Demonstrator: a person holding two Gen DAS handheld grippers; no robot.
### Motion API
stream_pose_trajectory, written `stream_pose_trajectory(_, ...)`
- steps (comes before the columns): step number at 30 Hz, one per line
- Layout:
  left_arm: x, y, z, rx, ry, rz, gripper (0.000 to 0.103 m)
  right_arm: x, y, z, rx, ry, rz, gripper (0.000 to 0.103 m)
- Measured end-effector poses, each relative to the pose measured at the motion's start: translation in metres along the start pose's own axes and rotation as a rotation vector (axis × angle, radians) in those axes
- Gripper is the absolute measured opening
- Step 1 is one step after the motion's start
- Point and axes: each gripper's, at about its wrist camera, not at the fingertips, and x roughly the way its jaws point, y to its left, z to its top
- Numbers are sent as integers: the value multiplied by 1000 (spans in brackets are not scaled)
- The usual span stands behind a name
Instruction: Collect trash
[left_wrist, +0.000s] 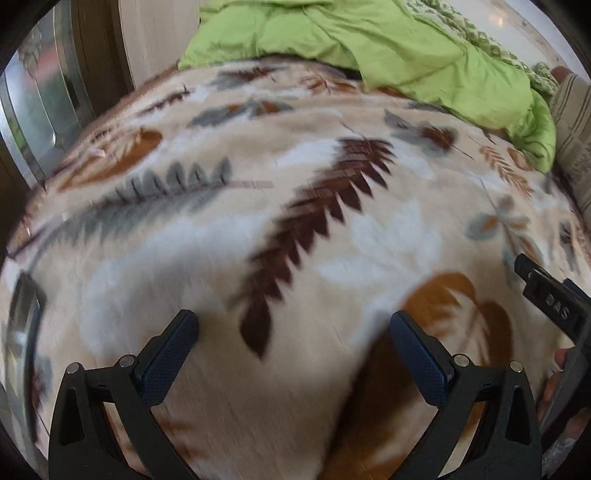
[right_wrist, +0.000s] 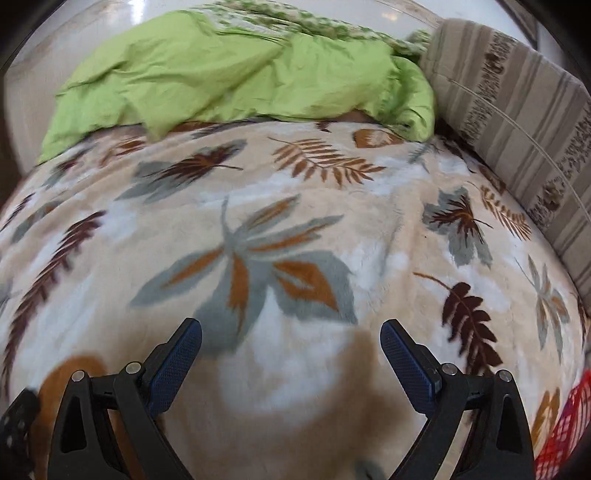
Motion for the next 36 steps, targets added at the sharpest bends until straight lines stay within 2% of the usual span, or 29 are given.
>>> stream_pose_trajectory(1, 3, 1, 2, 6, -3, 6, 103, 9, 2, 1, -5, 41, -3, 102)
stream_pose_trajectory(5, 8, 3, 3, 17, -26, 7, 103, 10, -21, -4, 90, 35, 112, 102)
stream_pose_trajectory(9, 12, 4, 6, 17, -36, 5, 103, 12, -11, -2, 57, 37, 74, 102)
stream_pose_trajectory(22, 26, 6, 17, 19, -33, 15, 103, 12, -12, -2, 67, 35, 85, 102)
stream_pose_trajectory(36, 24, 4, 14, 25, -47, 25, 103, 12, -12, -2, 66, 35, 84, 102)
